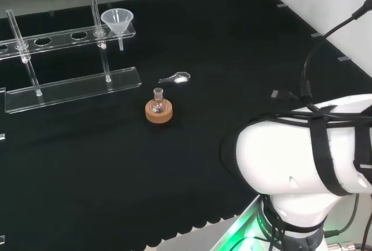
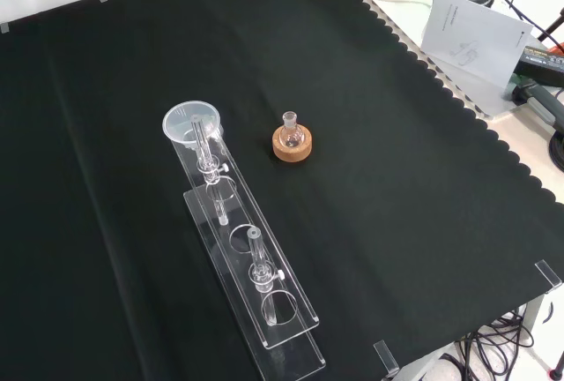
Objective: Pick up the funnel from the transparent funnel stand.
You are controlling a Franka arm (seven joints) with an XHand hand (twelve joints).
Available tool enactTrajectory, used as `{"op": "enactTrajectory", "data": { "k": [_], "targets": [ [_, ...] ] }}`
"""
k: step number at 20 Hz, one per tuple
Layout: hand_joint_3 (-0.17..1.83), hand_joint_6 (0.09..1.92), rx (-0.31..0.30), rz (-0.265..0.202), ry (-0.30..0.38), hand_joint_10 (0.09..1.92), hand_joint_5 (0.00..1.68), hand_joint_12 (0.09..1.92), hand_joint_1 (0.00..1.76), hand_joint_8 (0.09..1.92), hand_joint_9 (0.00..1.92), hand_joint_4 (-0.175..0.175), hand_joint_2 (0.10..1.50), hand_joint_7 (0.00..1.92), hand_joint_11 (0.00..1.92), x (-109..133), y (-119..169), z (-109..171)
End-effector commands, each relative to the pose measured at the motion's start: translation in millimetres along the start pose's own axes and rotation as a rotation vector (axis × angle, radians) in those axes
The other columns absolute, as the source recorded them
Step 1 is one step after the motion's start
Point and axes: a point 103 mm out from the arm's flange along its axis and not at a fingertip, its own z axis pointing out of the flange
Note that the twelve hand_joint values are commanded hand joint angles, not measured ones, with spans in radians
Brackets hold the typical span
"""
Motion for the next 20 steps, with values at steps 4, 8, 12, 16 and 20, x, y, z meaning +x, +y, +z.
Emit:
{"op": "enactTrajectory", "data": {
  "k": [4, 8, 12, 16, 20],
  "targets": [
    [0.43, 0.09, -0.012, 0.007, -0.013, 0.61, 0.15, 1.31, 0.0, 0.26, 0.06, 0.027, 1.17, 0.0, 0.0, 1, 0, 0],
    [0.39, 0.09, -0.014, 0.017, -0.024, 0.61, 0.17, 1.32, 0.0, 0.27, 0.07, 0.027, 1.19, 0.0, 0.0, 2, 1, 0],
    [0.38, 0.09, -0.005, 0.029, -0.032, 0.61, 0.18, 1.32, 0.0, 0.27, 0.07, 0.028, 1.19, 0.0, 0.0, 3, 4, 3],
    [0.38, 0.09, 0.005, 0.043, -0.039, 0.61, 0.18, 1.32, 0.0, 0.28, 0.07, 0.028, 1.2, 0.0, 0.0, 4, 9, 8],
    [0.37, 0.09, 0.013, 0.061, -0.041, 0.61, 0.18, 1.32, 0.0, 0.29, 0.08, 0.028, 1.2, 0.0, 0.0, 3, 19, 14]
  ]
}}
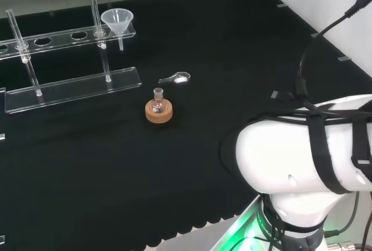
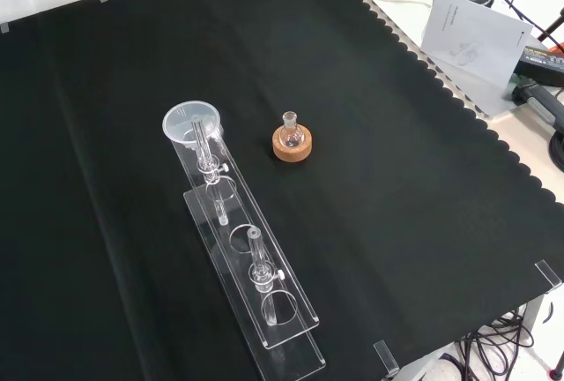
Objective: Pick up the funnel from the transparent funnel stand.
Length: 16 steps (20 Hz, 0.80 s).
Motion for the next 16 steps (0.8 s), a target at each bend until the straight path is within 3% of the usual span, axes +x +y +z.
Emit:
{"op": "enactTrajectory", "data": {
  "k": [1, 8, 13, 16],
  "targets": [
    [0.37, 0.09, 0.011, 0.024, -0.008, 0.61, 0.18, 1.32, 0.0, 0.29, 0.08, 0.028, 1.2, 0.0, 0.0, -1, 15, 8],
    [0.34, 0.09, 0.055, 0.0, -0.009, 0.62, 0.19, 1.33, 0.0, 0.32, 0.1, 0.026, 1.21, 0.0, 0.0, 1, 68, 38],
    [0.34, 0.09, 0.075, -0.062, -0.005, 0.62, 0.19, 1.34, 0.0, 0.33, 0.1, 0.026, 1.21, 0.01, 0.0, 16, 113, 51],
    [0.3, 0.09, 0.088, -0.107, -0.021, 0.63, 0.19, 1.35, 0.1, 0.38, 0.14, 0.02, 1.16, 0.06, 0.0, 28, 135, 58]
  ]
}}
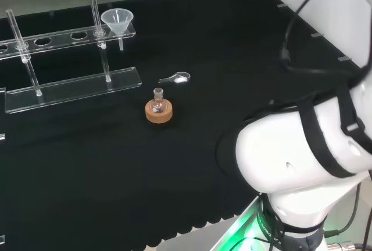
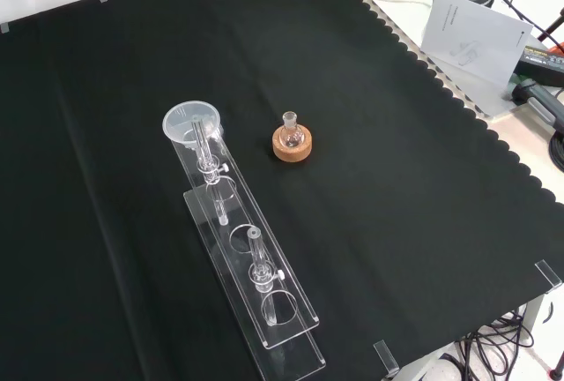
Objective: Pick up the funnel from the transparent funnel stand.
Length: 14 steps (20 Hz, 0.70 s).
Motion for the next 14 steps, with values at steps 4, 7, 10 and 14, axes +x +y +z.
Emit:
{"op": "enactTrajectory", "data": {
  "k": [4, 7, 10, 14],
  "targets": [
    [0.27, 0.09, 0.038, -0.152, -0.034, 0.67, 0.25, 1.39, 0.24, 0.47, 0.2, 0.003, 1.09, 0.12, 0.0, 37, 94, 20],
    [0.24, 0.09, 0.088, -0.194, -0.045, 0.68, 0.29, 1.41, 0.35, 0.52, 0.23, -0.007, 1.02, 0.14, 0.01, 52, 112, 26],
    [0.23, 0.09, 0.104, -0.246, -0.042, 0.69, 0.28, 1.43, 0.4, 0.57, 0.25, -0.009, 0.97, 0.12, 0.01, 70, 124, 31],
    [0.23, 0.09, 0.137, -0.282, -0.048, 0.71, 0.29, 1.44, 0.43, 0.62, 0.29, -0.016, 0.91, 0.12, 0.07, 92, 134, 39]
  ]
}}
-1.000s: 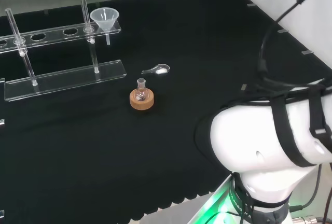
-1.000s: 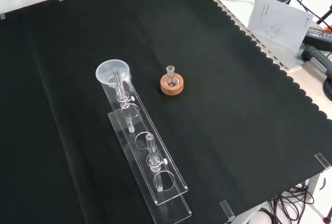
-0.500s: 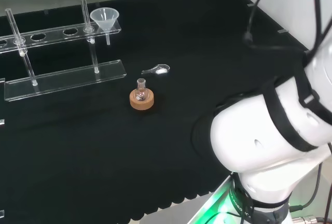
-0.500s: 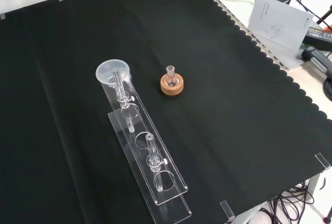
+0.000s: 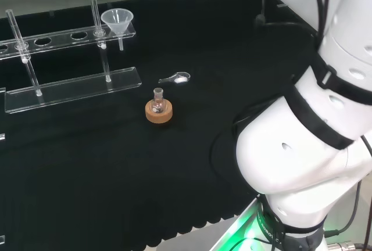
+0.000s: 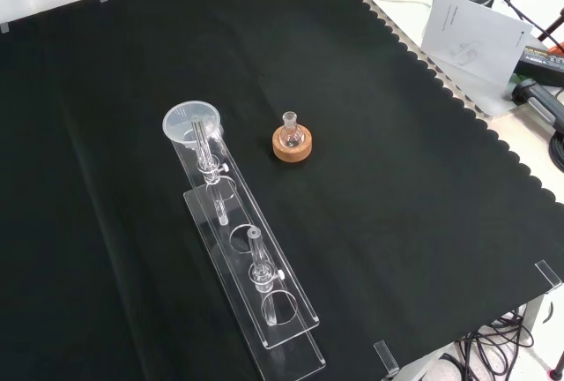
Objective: Pick up the funnel from the transparent funnel stand.
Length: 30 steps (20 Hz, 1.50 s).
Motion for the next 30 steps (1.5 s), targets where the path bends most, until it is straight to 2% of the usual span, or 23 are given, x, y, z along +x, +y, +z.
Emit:
{"op": "enactTrajectory", "data": {
  "k": [1, 8, 11, 16, 23, 26, 30],
  "targets": [
    [0.22, 0.09, 0.071, -0.13, -0.019, 0.71, 0.29, 1.45, 0.43, 0.62, 0.29, -0.017, 0.9, 0.11, 0.08, 46, 36, 11],
    [0.21, 0.09, 0.127, -0.151, -0.049, 0.73, 0.23, 1.5, 0.47, 0.66, 0.29, -0.017, 0.83, 0.05, 0.23, 69, 54, 20],
    [0.2, 0.09, 0.185, -0.135, -0.07, 0.75, 0.23, 1.5, 0.54, 0.68, 0.3, -0.014, 0.78, 0.04, 0.33, 75, 63, 25],
    [0.2, 0.09, 0.271, -0.109, -0.105, 0.76, 0.18, 1.49, 0.55, 0.67, 0.27, -0.012, 0.76, 0.01, 0.36, 85, 80, 36],
    [0.2, 0.09, 0.31, -0.098, -0.141, 0.81, 0.11, 1.49, 0.51, 0.58, 0.22, -0.047, 0.73, 0.0, 0.35, 96, 94, 45],
    [0.2, 0.09, 0.31, -0.076, -0.181, 0.82, 0.11, 1.49, 0.51, 0.56, 0.21, -0.063, 0.72, 0.0, 0.35, 99, 97, 49],
    [0.2, 0.09, 0.328, -0.055, -0.201, 0.82, 0.12, 1.49, 0.51, 0.57, 0.21, -0.07, 0.72, 0.0, 0.36, 100, 99, 55]
  ]
}}
